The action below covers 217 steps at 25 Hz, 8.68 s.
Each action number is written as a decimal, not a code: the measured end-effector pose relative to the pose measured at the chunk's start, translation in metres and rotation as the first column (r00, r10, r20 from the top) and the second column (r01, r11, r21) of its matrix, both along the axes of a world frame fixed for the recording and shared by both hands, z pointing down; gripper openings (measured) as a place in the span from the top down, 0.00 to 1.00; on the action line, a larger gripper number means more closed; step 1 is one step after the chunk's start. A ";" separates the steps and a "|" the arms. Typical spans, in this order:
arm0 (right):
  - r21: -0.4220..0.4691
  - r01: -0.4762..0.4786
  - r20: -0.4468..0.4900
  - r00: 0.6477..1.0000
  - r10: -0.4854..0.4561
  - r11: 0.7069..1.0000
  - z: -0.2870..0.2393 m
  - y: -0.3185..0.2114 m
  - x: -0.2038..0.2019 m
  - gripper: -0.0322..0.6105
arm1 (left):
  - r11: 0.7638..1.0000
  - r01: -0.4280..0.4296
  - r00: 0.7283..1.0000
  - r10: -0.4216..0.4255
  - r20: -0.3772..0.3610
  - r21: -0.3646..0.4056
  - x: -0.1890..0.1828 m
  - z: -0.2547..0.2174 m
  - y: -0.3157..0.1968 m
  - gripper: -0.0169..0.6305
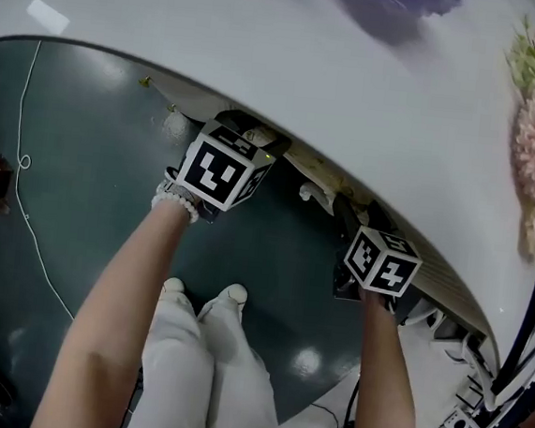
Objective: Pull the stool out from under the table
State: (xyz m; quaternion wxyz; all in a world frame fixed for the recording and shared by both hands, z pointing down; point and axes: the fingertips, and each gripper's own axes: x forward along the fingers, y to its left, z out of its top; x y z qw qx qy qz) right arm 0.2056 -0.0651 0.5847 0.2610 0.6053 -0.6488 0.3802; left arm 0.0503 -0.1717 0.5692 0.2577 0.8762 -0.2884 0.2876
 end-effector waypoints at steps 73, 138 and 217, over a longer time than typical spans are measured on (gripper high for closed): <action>-0.168 -0.056 0.017 0.998 0.060 0.984 -0.009 0.162 -0.105 0.53 | 0.977 -0.074 0.977 0.111 0.183 -0.198 -0.106 -0.005 0.153 0.62; 0.138 -0.211 0.127 0.973 0.194 0.968 -0.315 0.153 -0.068 0.88 | 0.981 -0.194 0.980 0.194 0.045 0.004 -0.036 -0.333 0.142 0.95; 0.572 0.070 -0.141 0.990 0.014 0.817 -0.556 0.168 -0.057 0.89 | 0.885 -0.151 0.965 0.229 -0.130 0.440 -0.011 -0.570 0.193 0.95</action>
